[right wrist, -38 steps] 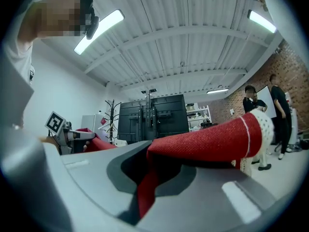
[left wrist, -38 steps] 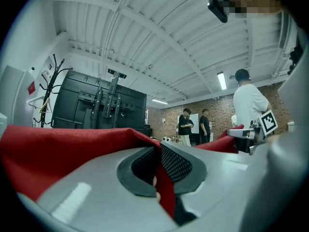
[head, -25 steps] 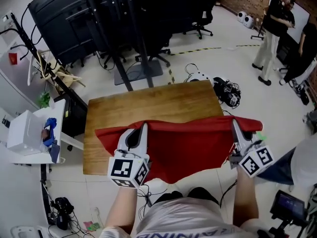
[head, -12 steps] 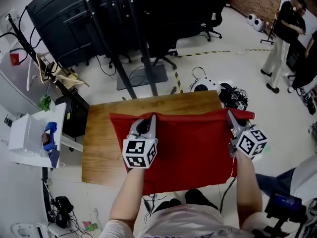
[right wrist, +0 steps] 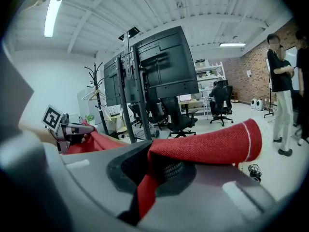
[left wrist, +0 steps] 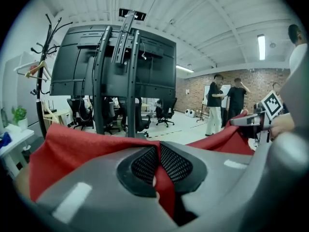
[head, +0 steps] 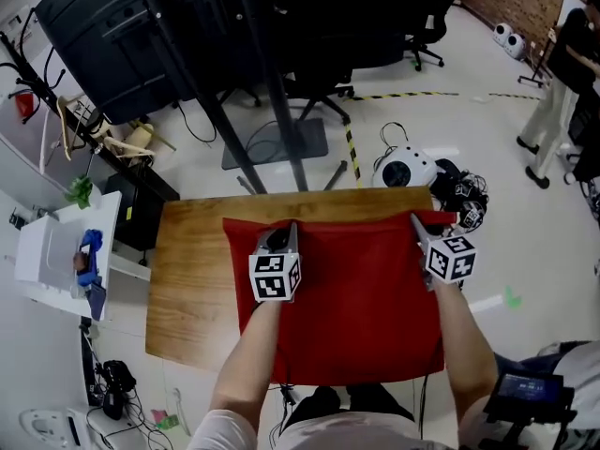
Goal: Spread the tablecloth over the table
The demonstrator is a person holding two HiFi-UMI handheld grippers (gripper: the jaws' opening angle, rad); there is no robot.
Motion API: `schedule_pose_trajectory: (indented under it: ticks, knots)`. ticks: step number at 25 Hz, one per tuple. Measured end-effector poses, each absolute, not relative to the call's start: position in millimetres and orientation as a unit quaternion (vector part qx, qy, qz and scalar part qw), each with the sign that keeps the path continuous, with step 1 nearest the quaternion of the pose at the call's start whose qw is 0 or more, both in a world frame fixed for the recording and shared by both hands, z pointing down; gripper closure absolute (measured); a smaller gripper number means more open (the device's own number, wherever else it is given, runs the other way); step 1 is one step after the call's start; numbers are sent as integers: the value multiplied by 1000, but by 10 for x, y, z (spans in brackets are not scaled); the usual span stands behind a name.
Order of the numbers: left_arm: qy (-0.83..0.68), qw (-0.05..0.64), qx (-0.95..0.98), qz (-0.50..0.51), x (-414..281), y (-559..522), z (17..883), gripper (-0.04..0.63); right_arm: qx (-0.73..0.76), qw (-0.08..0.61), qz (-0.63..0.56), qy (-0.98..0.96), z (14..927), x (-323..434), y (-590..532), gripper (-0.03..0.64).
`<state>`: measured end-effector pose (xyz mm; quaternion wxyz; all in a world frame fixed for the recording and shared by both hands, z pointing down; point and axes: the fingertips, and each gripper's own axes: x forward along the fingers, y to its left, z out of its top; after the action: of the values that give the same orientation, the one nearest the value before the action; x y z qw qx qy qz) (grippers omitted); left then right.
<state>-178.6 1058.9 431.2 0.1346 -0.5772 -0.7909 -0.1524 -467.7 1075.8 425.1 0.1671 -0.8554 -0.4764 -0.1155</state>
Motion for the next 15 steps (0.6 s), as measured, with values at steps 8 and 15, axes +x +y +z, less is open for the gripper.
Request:
schedule_pose_trajectory:
  ticks: [8,15]
  knots:
    - [-784,139,-560,-230,-1858,11269,5024,574,-839,214,-139,-480,4966,-4775,11393,603]
    - [-777,73,-534,-326,-1825,11542,5495,470,-826,282,-128,-470,5472,-4850,11708,522]
